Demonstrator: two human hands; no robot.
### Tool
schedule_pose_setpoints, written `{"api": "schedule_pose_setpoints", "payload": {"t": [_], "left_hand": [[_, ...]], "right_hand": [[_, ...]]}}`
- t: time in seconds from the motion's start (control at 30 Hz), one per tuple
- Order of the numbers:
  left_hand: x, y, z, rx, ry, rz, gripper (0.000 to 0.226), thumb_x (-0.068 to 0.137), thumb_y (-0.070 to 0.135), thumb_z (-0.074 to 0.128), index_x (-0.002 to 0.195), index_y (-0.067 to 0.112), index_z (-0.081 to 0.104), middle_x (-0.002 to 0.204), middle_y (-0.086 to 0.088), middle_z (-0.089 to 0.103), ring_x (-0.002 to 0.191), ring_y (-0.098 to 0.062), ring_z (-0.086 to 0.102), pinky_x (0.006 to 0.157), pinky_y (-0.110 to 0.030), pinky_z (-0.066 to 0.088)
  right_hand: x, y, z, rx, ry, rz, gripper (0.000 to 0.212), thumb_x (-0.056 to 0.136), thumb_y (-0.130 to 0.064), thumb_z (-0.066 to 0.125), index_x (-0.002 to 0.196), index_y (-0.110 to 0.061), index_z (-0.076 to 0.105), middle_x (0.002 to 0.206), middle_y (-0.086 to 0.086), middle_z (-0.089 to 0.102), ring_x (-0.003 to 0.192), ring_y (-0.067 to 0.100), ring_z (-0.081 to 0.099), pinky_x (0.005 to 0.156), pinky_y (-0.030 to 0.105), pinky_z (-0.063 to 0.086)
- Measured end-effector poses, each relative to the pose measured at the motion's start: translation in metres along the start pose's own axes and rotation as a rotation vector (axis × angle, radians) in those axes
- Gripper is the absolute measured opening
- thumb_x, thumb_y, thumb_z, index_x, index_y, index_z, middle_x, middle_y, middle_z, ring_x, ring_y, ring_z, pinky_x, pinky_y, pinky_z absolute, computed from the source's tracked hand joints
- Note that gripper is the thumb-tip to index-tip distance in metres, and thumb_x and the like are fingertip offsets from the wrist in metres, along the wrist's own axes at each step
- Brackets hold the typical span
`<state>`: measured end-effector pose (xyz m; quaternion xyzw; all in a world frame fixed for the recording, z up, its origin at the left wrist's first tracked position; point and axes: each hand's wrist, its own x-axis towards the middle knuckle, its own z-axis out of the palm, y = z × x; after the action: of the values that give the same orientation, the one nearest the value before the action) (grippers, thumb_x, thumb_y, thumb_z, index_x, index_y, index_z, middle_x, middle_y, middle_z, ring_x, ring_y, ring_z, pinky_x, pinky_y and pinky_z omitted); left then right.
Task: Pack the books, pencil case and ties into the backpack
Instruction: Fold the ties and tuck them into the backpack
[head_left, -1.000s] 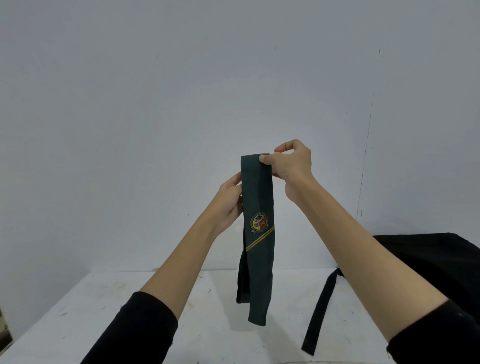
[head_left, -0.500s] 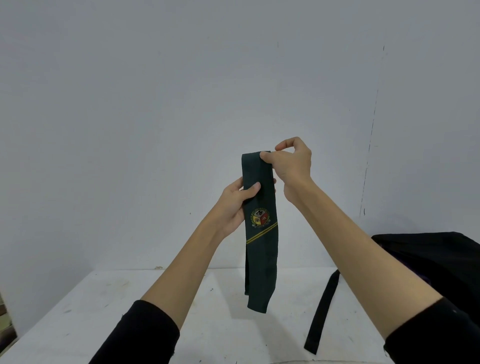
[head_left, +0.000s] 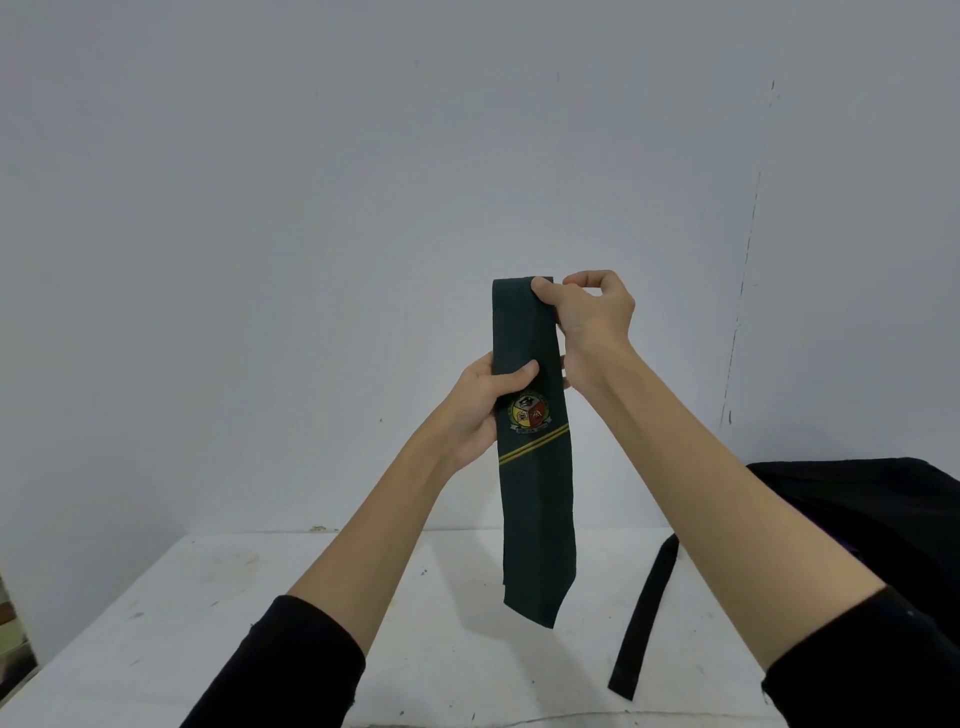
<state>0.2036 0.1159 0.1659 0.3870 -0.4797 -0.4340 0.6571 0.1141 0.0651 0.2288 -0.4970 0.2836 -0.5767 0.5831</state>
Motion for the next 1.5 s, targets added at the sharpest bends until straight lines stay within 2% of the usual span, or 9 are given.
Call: {"api": "schedule_pose_setpoints", "payload": {"t": [0.23, 0.37, 0.6, 0.73, 0.9, 1.1, 1.2, 1.3, 1.5], "left_hand": [[-0.003, -0.004, 0.003, 0.033, 0.009, -0.012, 0.020, 0.096, 0.008, 0.048, 0.115, 0.013, 0.051, 0.087, 0.002, 0.071, 0.073, -0.012, 0.071, 0.063, -0.026, 0.058], [-0.004, -0.006, -0.001, 0.074, 0.001, -0.012, 0.020, 0.096, 0.010, 0.048, 0.115, 0.016, 0.054, 0.097, 0.001, 0.073, 0.087, -0.017, 0.071, 0.074, -0.030, 0.058], [-0.007, -0.005, -0.010, 0.230, 0.020, -0.013, 0.017, 0.097, 0.011, 0.048, 0.109, 0.018, 0.058, 0.100, 0.003, 0.072, 0.086, -0.017, 0.071, 0.074, -0.028, 0.058], [-0.009, -0.006, -0.017, 0.246, 0.036, -0.023, 0.019, 0.097, 0.009, 0.047, 0.111, 0.014, 0.058, 0.102, 0.002, 0.072, 0.090, -0.018, 0.070, 0.080, -0.030, 0.057], [-0.008, -0.011, -0.017, 0.132, 0.058, -0.048, 0.025, 0.095, 0.003, 0.047, 0.119, 0.007, 0.055, 0.106, -0.008, 0.071, 0.093, -0.025, 0.070, 0.084, -0.037, 0.056], [-0.008, -0.010, -0.022, 0.101, 0.108, -0.034, 0.027, 0.096, 0.001, 0.044, 0.120, 0.005, 0.055, 0.105, -0.011, 0.071, 0.094, -0.025, 0.070, 0.081, -0.035, 0.057], [-0.004, -0.008, -0.024, 0.160, 0.151, -0.025, 0.027, 0.095, 0.004, 0.048, 0.122, 0.005, 0.055, 0.102, -0.012, 0.072, 0.098, -0.027, 0.068, 0.088, -0.040, 0.054], [-0.003, -0.008, -0.020, 0.117, 0.144, -0.034, 0.025, 0.097, 0.002, 0.045, 0.119, 0.004, 0.055, 0.100, -0.009, 0.072, 0.091, -0.024, 0.070, 0.079, -0.035, 0.058], [-0.007, -0.011, -0.012, 0.202, 0.084, -0.021, 0.027, 0.097, 0.014, 0.049, 0.123, 0.009, 0.054, 0.110, -0.002, 0.070, 0.096, -0.019, 0.069, 0.087, -0.036, 0.055]], "right_hand": [[0.006, 0.002, -0.002, 0.003, 0.006, 0.027, 0.027, 0.080, -0.011, 0.071, 0.086, -0.022, 0.047, 0.110, 0.009, 0.062, 0.082, 0.017, 0.056, 0.076, 0.047, 0.052], [0.014, -0.005, -0.006, -0.042, -0.054, -0.005, 0.027, 0.080, -0.005, 0.069, 0.086, -0.018, 0.047, 0.107, 0.012, 0.063, 0.087, 0.023, 0.059, 0.063, 0.030, 0.050], [0.020, -0.009, -0.020, -0.570, -0.025, -0.303, 0.026, 0.089, -0.038, 0.059, 0.095, -0.014, 0.052, 0.093, -0.002, 0.057, 0.086, 0.015, 0.053, 0.070, 0.027, 0.038], [0.018, -0.011, -0.031, -0.568, -0.402, -0.012, 0.054, 0.080, -0.061, 0.059, 0.108, -0.016, 0.059, 0.106, -0.003, 0.057, 0.098, 0.017, 0.052, 0.085, 0.038, 0.040], [0.011, -0.001, -0.032, -0.587, -0.726, -0.035, 0.054, 0.070, -0.057, 0.068, 0.108, -0.018, 0.067, 0.110, -0.002, 0.067, 0.110, 0.018, 0.055, 0.095, 0.044, 0.040], [0.012, -0.005, -0.033, -0.692, -0.977, -0.041, 0.085, 0.055, -0.040, 0.080, 0.131, -0.040, 0.041, 0.124, -0.008, 0.055, 0.113, 0.015, 0.052, 0.093, 0.032, 0.042], [0.009, 0.003, -0.032, -0.765, -0.916, -0.096, 0.089, 0.064, -0.017, 0.086, 0.136, -0.031, 0.036, 0.125, -0.005, 0.052, 0.106, 0.008, 0.053, 0.077, 0.018, 0.046], [0.010, 0.013, -0.029, -0.656, -0.785, -0.158, 0.044, 0.076, -0.010, 0.076, 0.114, -0.019, 0.057, 0.108, -0.001, 0.063, 0.090, 0.005, 0.059, 0.062, 0.011, 0.048], [0.015, 0.015, -0.021, -0.366, -0.537, -0.115, 0.023, 0.089, -0.017, 0.063, 0.108, -0.003, 0.063, 0.101, 0.007, 0.068, 0.096, 0.022, 0.063, 0.076, 0.026, 0.054]]}}
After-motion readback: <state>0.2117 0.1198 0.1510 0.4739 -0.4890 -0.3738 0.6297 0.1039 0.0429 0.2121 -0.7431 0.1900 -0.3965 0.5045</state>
